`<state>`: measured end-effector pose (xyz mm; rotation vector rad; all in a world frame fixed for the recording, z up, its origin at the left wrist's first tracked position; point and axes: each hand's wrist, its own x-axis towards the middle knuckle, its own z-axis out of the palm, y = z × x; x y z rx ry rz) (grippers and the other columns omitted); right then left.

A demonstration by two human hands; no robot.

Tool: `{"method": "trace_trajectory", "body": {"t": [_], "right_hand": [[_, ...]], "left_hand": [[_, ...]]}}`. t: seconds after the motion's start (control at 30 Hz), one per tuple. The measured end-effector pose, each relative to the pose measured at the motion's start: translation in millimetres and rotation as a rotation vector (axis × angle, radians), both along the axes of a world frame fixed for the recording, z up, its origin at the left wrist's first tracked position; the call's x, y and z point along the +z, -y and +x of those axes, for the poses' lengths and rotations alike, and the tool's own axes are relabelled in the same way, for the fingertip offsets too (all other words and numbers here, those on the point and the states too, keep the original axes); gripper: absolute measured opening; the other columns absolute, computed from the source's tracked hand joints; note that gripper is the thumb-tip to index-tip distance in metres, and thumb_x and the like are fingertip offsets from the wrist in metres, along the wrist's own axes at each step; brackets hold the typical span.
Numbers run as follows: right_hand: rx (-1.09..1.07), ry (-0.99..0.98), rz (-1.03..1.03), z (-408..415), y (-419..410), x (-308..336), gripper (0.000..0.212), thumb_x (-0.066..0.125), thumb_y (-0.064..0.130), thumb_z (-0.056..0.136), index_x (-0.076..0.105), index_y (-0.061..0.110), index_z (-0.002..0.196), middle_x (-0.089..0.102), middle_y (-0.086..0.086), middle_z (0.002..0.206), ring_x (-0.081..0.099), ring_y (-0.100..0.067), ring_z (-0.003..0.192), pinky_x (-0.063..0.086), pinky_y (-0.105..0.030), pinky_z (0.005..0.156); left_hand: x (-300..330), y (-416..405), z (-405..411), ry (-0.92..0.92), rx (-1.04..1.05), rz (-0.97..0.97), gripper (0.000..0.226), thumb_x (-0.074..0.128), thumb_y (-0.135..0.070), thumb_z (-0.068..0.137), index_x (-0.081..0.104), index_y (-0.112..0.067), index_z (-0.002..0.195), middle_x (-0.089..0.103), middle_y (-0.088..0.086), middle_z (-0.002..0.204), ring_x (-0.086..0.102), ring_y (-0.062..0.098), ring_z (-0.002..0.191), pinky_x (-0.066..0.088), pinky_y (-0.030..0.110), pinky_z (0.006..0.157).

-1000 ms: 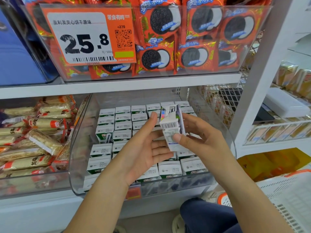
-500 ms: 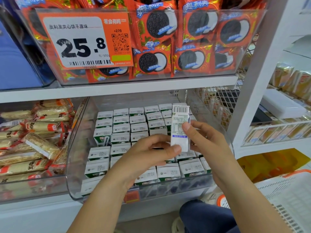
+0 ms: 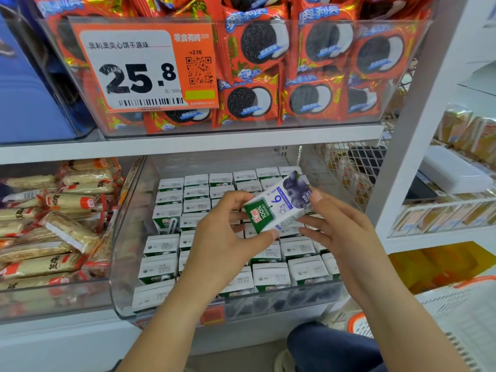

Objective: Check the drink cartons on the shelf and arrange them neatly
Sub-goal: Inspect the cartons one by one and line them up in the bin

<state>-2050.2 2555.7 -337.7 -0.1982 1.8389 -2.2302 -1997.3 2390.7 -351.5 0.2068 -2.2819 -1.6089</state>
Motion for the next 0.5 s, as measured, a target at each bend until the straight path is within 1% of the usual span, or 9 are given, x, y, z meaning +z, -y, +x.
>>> {"method": "trace_trajectory", "body": {"t": [0.07,0.13,0.17,0.3,0.4,0.5], "right_hand": [[0.011,0.029,0.011,-0.1,0.6,-1.8,0.023,0.058,0.028,0.090,0.067,0.022,0.110,0.075,0.001,0.093,0.070,-0.011,0.086,0.058,-0.024,0.074],[0.011,0.071,-0.002,-1.0,0.6,-3.1,0.018,0.059,0.023,0.090,0.067,0.022,0.106,0.076,0.000,0.090,0.070,-0.010,0.082,0.059,-0.025,0.072],[0.010,0.086,-0.006,-1.6,0.6,-3.4,0.016,0.059,0.022,0.090,0.067,0.023,0.103,0.076,0.000,0.088,0.070,-0.009,0.080,0.058,-0.026,0.072],[0.025,0.101,-0.018,-2.2,2.4,-3.0,0.012,0.060,0.022,0.089,0.068,0.024,0.097,0.076,0.001,0.086,0.071,-0.009,0.077,0.057,-0.026,0.073],[0.011,0.108,-0.050,-1.7,1.8,-3.5,0.013,0.060,0.021,0.088,0.068,0.022,0.098,0.076,-0.001,0.085,0.071,-0.011,0.075,0.059,-0.024,0.068],[-0.009,0.131,-0.096,-1.6,0.4,-3.3,0.026,0.064,0.027,0.080,0.066,0.018,0.104,0.075,-0.006,0.088,0.072,-0.017,0.077,0.058,-0.023,0.065]], "left_hand": [[-1.0,1.3,-0.1,-0.046,0.023,-0.075,0.049,0.085,-0.023,0.065,0.056,-0.044,0.098,0.062,-0.033,0.103,0.060,-0.008,0.095,0.048,0.011,0.081],[-1.6,2.2,-0.5,-0.073,0.035,-0.122,0.053,0.085,-0.020,0.066,0.054,-0.047,0.100,0.063,-0.028,0.103,0.060,-0.006,0.098,0.049,0.017,0.086],[-2.0,2.6,-0.6,-0.083,0.036,-0.130,0.055,0.085,-0.018,0.067,0.054,-0.048,0.100,0.063,-0.026,0.105,0.060,-0.006,0.099,0.050,0.017,0.087],[-2.4,3.1,-0.3,-0.107,0.024,-0.111,0.058,0.084,-0.010,0.068,0.053,-0.046,0.101,0.063,-0.019,0.109,0.060,-0.002,0.101,0.049,0.014,0.088],[-0.8,2.0,-0.2,-0.120,0.006,-0.073,0.057,0.082,-0.009,0.070,0.054,-0.045,0.104,0.063,-0.015,0.113,0.061,-0.001,0.102,0.049,0.011,0.086],[2.4,0.1,1.9,-0.125,-0.038,-0.048,0.057,0.081,-0.014,0.072,0.054,-0.044,0.112,0.062,-0.015,0.116,0.058,-0.004,0.104,0.047,0.009,0.086]]}}
